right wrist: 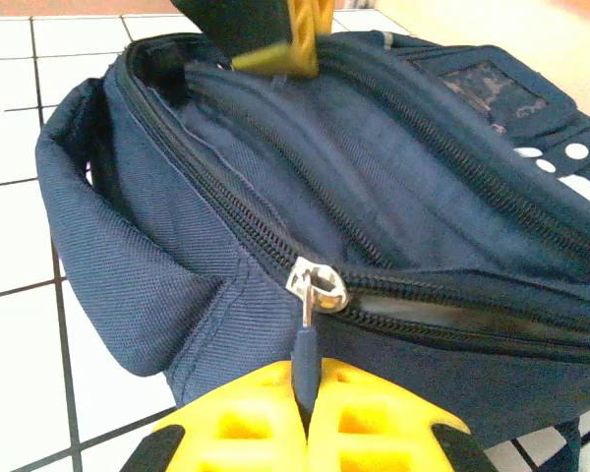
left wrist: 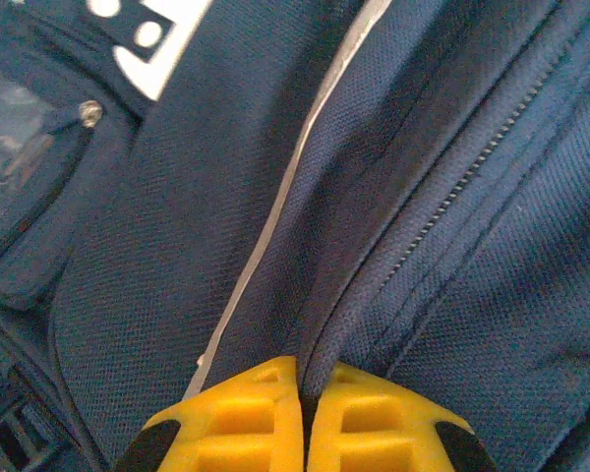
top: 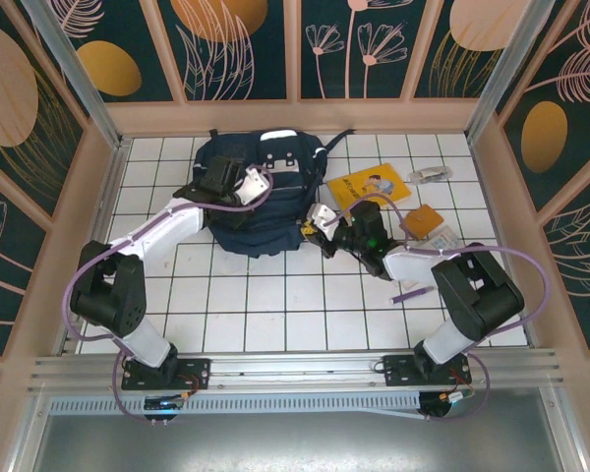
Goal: Pack the student bag
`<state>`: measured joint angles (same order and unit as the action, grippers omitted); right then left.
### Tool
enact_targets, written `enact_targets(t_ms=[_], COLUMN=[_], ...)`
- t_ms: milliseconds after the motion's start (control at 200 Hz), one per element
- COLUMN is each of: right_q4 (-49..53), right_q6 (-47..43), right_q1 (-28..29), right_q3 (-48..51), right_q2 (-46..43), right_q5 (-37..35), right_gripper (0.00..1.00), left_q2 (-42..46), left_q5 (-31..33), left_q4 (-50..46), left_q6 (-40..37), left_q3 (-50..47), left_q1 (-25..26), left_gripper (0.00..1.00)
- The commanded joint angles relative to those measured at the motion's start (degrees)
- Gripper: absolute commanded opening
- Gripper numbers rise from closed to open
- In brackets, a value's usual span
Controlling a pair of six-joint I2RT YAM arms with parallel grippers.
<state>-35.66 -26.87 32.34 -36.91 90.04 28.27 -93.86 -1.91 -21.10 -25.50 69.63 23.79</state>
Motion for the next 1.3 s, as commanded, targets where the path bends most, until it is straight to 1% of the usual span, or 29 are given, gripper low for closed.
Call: enact_targets(t_ms=[0,100,185,310,355,420,465,510,586,671,756,806,911,946,1016,1141,1166,1211,1296], right_q4=[-2.4,-3.3,-1.6,0.0,-0.2,-1.1,0.0,1.7,6.3,9.3,10.8,11.7,13.3,17.4,30.0,50.6,54.2,58.5,62.0], right_q6=[6.2,13.8,16.3,16.7,16.2,16.6,16.8,15.7,11.5,8.4,8.4,8.1,8.4,8.1,7.2,9.1,9.6,11.0,13.6], right_q1=[0.8,0.2,0.2,1.2,1.7,2.4,2.9,3.8,5.7,7.0,7.8,8.2,7.7,7.4,6.2,4.5,4.3,4.1,3.4], right_q3=[-0.4,-1.0,-2.8,-5.6,-6.3,-7.0,-8.5,-9.9,-12.1,-13.1,-14.4,-14.9,-15.8,-17.6,-23.7,-33.1,-34.6,-36.1,-36.5], right_q2=[-0.4,1.8,3.8,5.1,5.0,5.1,5.4,5.6,5.3,5.6,6.5,6.5,5.2,5.1,5.9,9.6,10.5,11.3,11.3], right_q5=[-2.1,-6.1,-5.8,-1.5,1.1,5.5,8.6,11.5,14.0,15.7,15.6,16.2,17.7,18.6,20.0,17.9,17.8,17.7,19.5], right_gripper=[0.0,0.0,0.0,0.0,0.0,0.0,0.0,0.0,0.0,0.0,0.0,0.0,0.0,0.0,0.0,0.01,0.01,0.0,0.01], left_q2=[2.3,2.4,4.1,3.6,2.8,1.9,1.3,0.6,-1.1,-3.1,-4.8,-6.2,-5.8,-5.5,-5.4,-4.7,-2.7,-1.6,0.6], left_q5=[3.1,5.3,3.4,2.7,1.4,1.3,1.0,1.1,0.4,-1.0,-1.3,-0.7,1.8,2.6,4.6,7.7,8.2,9.8,13.0], left_q4=[1.3,-0.1,1.9,1.9,2.1,3.3,4.9,6.3,7.8,8.4,7.9,6.9,7.0,6.8,5.4,3.1,2.8,2.0,0.8], left_q6=[15.8,22.9,27.6,34.4,36.4,40.0,41.7,43.5,46.5,49.3,50.4,50.6,50.1,49.4,48.0,45.6,44.9,43.9,43.6], left_q3=[5.9,9.2,8.9,9.3,9.4,9.3,9.2,9.3,10.2,12.6,15.4,16.7,16.4,16.3,16.2,14.8,14.1,12.8,9.7], left_q1=[-0.1,-0.1,-0.1,0.5,0.8,2.1,3.1,3.9,4.2,4.3,5.4,5.7,5.7,5.7,5.7,5.7,5.7,5.7,5.4], left_gripper=[0.0,0.0,0.0,0.0,0.0,0.0,0.0,0.0,0.0,0.0,0.0,0.0,0.0,0.0,0.0,0.0,0.0,0.0,0.0])
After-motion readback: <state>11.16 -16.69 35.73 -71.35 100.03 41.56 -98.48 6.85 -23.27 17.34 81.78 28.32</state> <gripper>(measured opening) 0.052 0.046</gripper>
